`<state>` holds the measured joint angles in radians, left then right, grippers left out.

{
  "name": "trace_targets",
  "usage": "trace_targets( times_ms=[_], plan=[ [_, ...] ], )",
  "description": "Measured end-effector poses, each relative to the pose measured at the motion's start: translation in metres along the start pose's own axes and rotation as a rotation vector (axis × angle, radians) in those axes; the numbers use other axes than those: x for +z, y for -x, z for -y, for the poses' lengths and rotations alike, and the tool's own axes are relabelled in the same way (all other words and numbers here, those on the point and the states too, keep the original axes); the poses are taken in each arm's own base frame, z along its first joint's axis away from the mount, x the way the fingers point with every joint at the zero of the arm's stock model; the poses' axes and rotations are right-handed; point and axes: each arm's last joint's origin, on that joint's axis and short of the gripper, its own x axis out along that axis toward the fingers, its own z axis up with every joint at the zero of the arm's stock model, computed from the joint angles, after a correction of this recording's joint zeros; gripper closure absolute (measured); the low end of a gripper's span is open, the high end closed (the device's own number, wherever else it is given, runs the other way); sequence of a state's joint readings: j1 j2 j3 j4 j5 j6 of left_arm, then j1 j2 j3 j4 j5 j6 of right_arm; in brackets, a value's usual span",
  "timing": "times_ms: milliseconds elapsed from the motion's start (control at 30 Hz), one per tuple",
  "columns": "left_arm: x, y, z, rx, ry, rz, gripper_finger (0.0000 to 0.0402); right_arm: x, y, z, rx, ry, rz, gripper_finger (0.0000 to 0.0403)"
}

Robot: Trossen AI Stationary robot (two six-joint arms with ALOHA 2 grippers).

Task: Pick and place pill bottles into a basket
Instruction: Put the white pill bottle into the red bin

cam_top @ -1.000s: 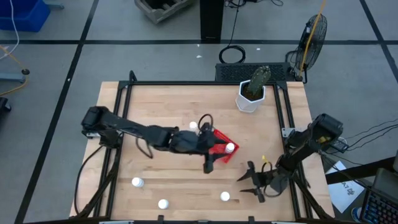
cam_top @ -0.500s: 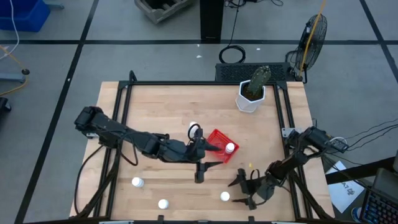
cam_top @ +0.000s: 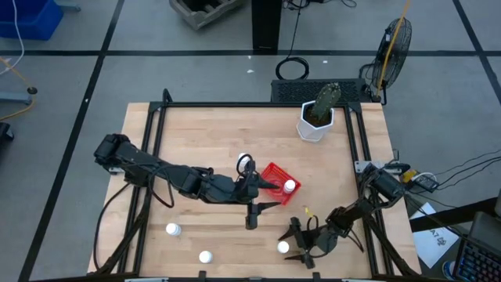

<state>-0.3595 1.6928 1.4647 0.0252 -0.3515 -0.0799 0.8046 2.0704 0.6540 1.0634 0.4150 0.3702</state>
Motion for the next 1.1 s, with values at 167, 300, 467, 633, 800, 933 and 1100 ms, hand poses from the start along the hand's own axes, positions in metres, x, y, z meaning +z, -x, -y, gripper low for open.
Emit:
trace_targets(
  times_ms=[167, 300, 467, 633, 800, 933, 1100],
  plan=[
    [0.000, 0.000, 0.000, 0.000, -0.001, -0.004, 0.0188, -0.001, -0.001, 0.001, -0.003, -0.010, 0.006, 0.0085],
    [-0.001, 0.000, 0.000, -0.001, -0.001, -0.006, 0.0188, -0.001, -0.001, 0.002, -0.010, -0.007, 0.007, 0.0119],
    [-0.001, 0.000, 0.000, -0.001, 0.000, -0.007, 0.0188, -0.001, -0.001, 0.003, -0.023, -0.006, 0.000, 0.0194],
    [-0.001, 0.000, 0.000, -0.003, 0.002, -0.008, 0.0188, -0.003, -0.001, 0.002, -0.005, -0.002, -0.026, 0.0247],
    [-0.004, 0.000, 0.001, -0.026, 0.035, -0.044, 0.0188, -0.001, 0.001, 0.001, 0.035, -0.054, -0.061, 0.0247],
    [-0.010, 0.001, 0.000, -0.018, 0.063, -0.101, 0.0188, 0.009, 0.009, 0.001, 0.021, -0.079, -0.140, 0.0247],
    [-0.017, 0.001, 0.000, 0.000, 0.138, -0.172, 0.0188, 0.029, 0.028, 0.007, 0.011, -0.164, -0.304, 0.0247]
  ],
)
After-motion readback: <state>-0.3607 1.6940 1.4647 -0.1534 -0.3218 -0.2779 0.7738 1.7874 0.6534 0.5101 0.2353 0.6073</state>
